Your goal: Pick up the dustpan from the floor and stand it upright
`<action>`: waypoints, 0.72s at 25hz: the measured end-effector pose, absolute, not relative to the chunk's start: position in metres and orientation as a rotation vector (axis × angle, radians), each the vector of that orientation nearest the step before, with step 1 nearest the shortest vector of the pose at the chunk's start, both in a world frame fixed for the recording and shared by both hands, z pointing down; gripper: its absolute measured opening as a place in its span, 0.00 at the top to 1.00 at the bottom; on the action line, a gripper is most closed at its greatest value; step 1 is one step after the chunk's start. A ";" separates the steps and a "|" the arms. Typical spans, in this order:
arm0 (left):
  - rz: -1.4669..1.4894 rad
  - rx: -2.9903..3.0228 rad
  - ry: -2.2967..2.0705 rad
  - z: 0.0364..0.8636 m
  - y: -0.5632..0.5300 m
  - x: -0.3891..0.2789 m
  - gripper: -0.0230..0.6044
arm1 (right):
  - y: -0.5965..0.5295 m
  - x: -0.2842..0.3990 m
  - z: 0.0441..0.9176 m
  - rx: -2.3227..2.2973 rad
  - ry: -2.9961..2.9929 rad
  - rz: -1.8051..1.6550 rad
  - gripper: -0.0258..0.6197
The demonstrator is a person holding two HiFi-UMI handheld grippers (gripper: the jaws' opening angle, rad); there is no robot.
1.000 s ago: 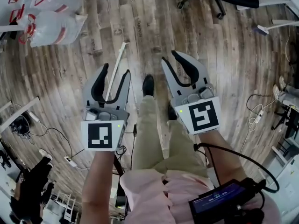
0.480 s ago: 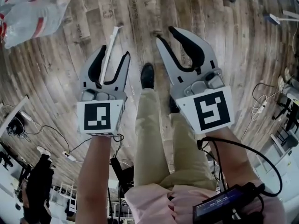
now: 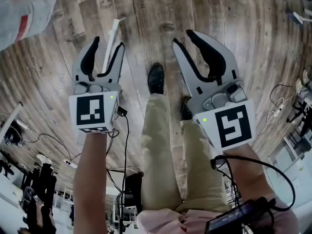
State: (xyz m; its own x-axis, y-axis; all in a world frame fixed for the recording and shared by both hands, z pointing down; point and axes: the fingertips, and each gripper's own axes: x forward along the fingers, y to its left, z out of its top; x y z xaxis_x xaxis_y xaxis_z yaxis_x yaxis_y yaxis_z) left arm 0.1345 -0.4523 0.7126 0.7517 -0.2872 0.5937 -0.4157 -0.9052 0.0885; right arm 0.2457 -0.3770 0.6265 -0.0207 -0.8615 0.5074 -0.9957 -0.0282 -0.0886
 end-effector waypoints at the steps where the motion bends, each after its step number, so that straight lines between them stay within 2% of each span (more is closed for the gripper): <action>1: 0.891 2.733 -0.553 0.723 -0.453 0.134 0.60 | -0.375 0.246 0.635 1.958 -1.945 0.634 0.80; 18: 1.042 2.679 -0.491 0.857 -0.457 0.131 0.56 | -0.351 0.258 0.720 1.927 -1.899 0.684 0.80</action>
State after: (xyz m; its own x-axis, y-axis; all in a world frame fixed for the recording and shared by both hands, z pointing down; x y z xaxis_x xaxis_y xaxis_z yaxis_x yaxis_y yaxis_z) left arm 0.1311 -0.4566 0.8569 0.6918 -0.2255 0.6859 -0.3851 -0.9188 0.0864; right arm 0.2578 -0.3512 0.7202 -0.0144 -0.8268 0.5623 -0.9955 -0.0411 -0.0859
